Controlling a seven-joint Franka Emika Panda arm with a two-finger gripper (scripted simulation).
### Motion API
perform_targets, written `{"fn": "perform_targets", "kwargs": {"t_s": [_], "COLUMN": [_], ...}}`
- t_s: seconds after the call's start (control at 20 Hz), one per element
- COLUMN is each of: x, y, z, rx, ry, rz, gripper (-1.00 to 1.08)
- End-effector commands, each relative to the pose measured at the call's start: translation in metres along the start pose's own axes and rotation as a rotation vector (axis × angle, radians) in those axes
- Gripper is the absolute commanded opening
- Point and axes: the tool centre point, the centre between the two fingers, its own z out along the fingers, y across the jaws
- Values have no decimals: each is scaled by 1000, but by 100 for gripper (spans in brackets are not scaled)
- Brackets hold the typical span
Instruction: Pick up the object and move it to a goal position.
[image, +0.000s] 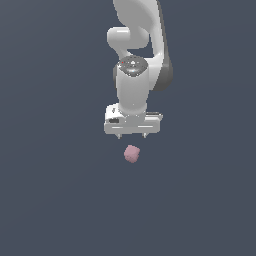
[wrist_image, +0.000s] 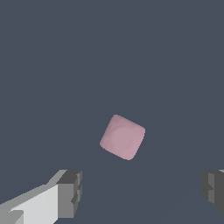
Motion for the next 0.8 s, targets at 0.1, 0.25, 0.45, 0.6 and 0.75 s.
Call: {"fn": "perform_targets", "kwargs": {"t_s": [0.1,0.25,0.45,0.6,0.75], "x": [0,-1,-2,-2,-2], "y": [-1,-9,-21,-23,-22], "z": [0,3,6,6,7], "rx": [0,-1,-2,-2,-1], "ry": [0,-1,-1,-1,-2], "rz": [-4,-25,-60,-66,-56], "gripper": [100,100,100,100,100]}}
